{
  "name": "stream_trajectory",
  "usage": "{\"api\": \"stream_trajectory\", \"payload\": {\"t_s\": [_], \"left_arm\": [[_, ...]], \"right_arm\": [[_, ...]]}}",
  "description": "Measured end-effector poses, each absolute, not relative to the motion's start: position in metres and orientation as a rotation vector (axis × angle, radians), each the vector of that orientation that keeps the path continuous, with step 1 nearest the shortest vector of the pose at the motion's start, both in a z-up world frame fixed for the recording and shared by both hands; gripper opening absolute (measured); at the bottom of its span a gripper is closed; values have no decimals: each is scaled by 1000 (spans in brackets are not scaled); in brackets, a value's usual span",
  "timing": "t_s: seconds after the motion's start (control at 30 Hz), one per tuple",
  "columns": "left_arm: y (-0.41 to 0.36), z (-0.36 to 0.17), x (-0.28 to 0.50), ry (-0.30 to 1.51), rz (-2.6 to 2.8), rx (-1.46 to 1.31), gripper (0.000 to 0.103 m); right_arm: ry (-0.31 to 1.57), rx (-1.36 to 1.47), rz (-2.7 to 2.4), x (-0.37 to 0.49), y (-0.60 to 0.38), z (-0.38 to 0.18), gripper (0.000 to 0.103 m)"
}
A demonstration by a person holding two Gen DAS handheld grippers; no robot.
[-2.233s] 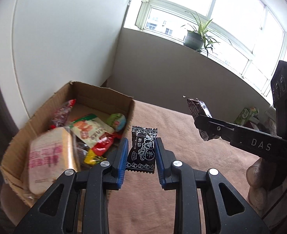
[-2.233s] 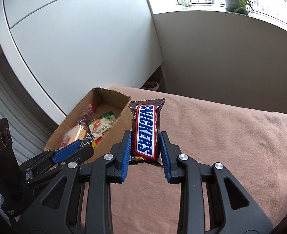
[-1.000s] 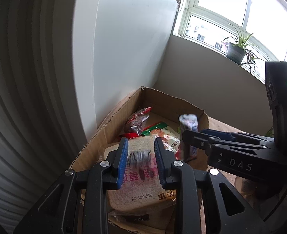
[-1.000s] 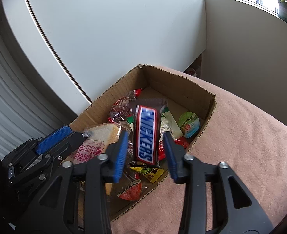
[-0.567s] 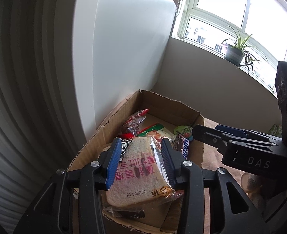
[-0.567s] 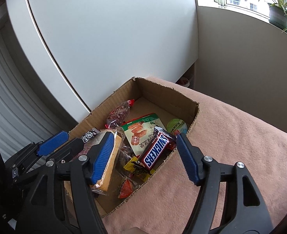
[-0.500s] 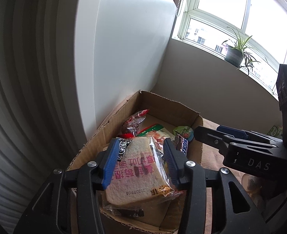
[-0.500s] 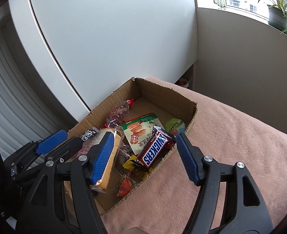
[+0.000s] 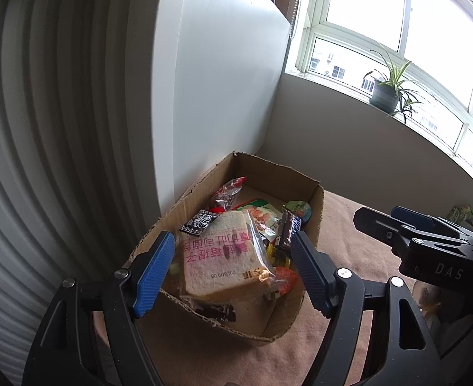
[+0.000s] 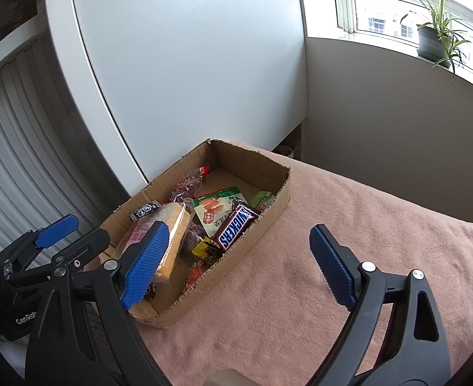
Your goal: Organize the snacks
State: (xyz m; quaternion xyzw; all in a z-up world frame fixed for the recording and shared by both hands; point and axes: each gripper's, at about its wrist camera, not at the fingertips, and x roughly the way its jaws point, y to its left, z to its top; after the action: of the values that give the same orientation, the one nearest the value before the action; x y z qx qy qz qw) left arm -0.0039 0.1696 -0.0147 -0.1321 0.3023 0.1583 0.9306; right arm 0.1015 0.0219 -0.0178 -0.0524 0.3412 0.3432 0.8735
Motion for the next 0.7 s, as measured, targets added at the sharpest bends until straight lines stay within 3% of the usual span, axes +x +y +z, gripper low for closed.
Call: {"api": "stream_trajectory", "payload": {"t_s": [0.7], "left_arm": [[119,1,-61,586,317,-231,75]], "right_arm": [[634,-134,655,31,-36,-12,94]]}}
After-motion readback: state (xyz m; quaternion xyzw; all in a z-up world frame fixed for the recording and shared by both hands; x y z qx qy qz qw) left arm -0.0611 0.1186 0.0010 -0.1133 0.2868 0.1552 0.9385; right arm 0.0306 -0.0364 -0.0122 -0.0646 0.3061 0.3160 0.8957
